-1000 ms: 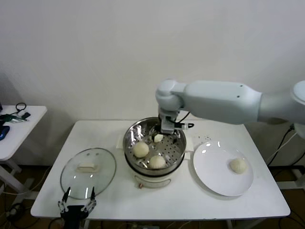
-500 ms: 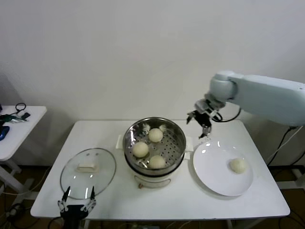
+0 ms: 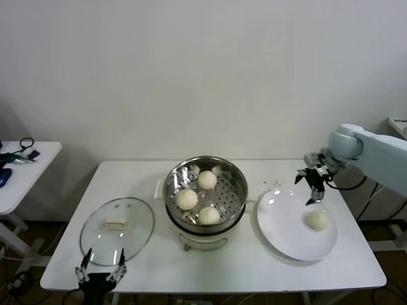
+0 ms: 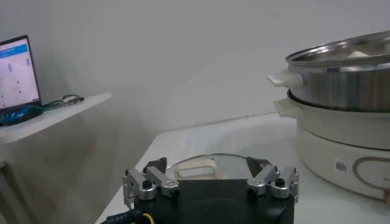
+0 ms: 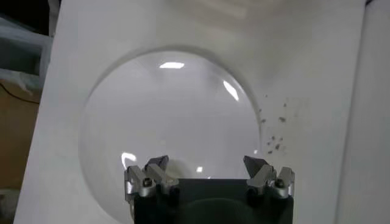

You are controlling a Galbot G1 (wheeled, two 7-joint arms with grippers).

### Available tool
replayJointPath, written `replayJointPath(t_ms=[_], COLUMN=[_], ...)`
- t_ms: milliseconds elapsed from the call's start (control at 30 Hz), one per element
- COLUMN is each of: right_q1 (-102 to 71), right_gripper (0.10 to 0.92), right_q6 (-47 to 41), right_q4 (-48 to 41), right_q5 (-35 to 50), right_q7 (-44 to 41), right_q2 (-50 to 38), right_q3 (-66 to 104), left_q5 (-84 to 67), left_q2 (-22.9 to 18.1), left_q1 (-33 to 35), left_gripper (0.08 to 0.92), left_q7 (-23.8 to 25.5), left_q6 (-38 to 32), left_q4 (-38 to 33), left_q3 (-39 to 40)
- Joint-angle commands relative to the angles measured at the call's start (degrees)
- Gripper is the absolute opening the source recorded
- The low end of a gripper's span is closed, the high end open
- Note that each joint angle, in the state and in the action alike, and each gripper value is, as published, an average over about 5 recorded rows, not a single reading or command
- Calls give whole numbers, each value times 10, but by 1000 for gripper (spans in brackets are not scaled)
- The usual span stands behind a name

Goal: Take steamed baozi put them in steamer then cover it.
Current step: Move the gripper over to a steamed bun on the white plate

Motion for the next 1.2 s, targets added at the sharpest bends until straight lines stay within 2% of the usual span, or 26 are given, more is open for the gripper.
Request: replayJointPath(t_ms=[33,700,1200], right_q1=[-139,-188,-182], right_gripper=[823,823,801], right_q6=[-6,2,7], right_q4=[-76,-124,-136], right_q5=[-89,-128,-122], right_q7=[-5,0,-8], right_q2=[-24,26,46], right_q3=[108,133,125], left_q5=[0,4,15], left_q2=[-2,-2,-4], left_q1=[3,0,5], left_gripper=[823,823,823], left_q7=[-1,-2,-3], left_q6=[1,3,1], left_q4=[3,15,14], left_q3=[-1,-3,0])
